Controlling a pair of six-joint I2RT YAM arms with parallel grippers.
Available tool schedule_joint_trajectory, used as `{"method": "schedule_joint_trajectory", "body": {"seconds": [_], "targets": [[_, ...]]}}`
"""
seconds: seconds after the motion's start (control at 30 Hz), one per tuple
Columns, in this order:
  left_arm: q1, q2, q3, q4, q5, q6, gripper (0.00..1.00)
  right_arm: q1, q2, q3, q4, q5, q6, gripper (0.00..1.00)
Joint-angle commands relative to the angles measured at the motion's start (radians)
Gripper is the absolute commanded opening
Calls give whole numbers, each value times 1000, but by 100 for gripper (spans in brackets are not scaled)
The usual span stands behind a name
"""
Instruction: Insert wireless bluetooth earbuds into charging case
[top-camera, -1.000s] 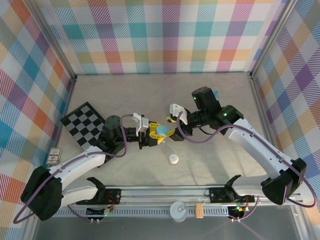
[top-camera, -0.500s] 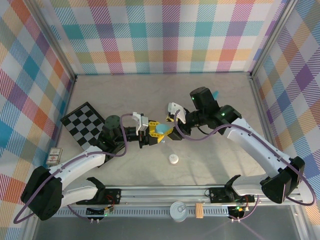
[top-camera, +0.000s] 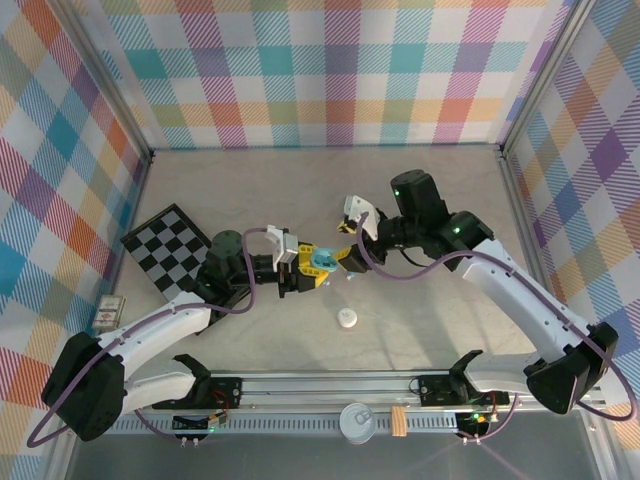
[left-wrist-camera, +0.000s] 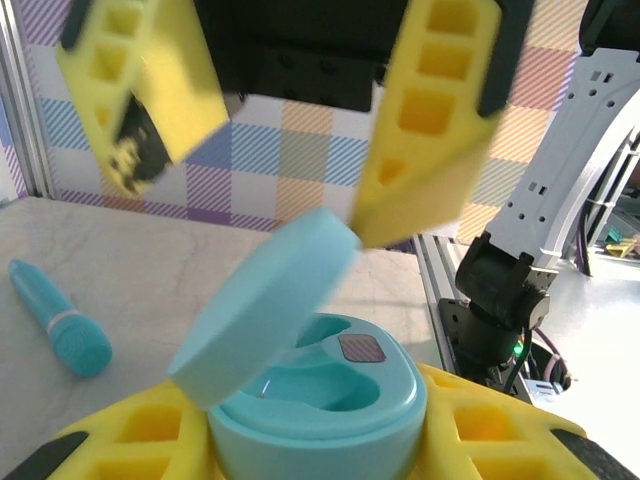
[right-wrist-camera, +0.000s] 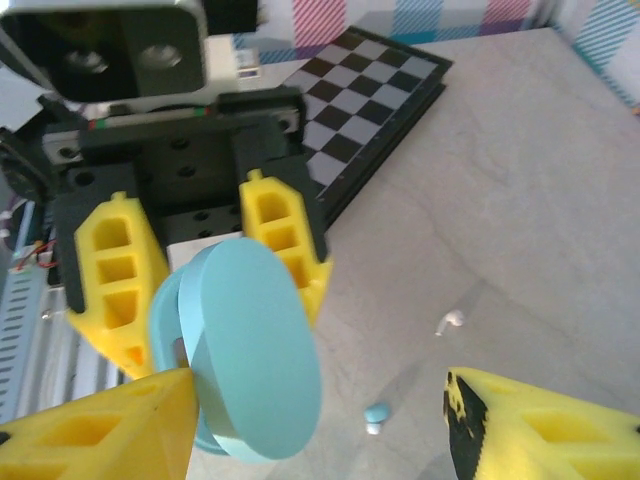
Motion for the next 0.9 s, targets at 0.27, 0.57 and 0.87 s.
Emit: {"method": "schedule_joint_trajectory", "body": {"seconds": [0.27, 0.57, 0.87], "targets": [[-11, -22, 9, 55, 36, 14, 31, -23, -72, -70, 139, -3, 16, 73], [-9, -22, 4, 57, 15, 9, 31, -27, -135, -123, 177, -100, 16, 75], [-9, -15, 12, 74, 11, -7, 31, 28, -63, -125, 167, -128, -20, 76]]}}
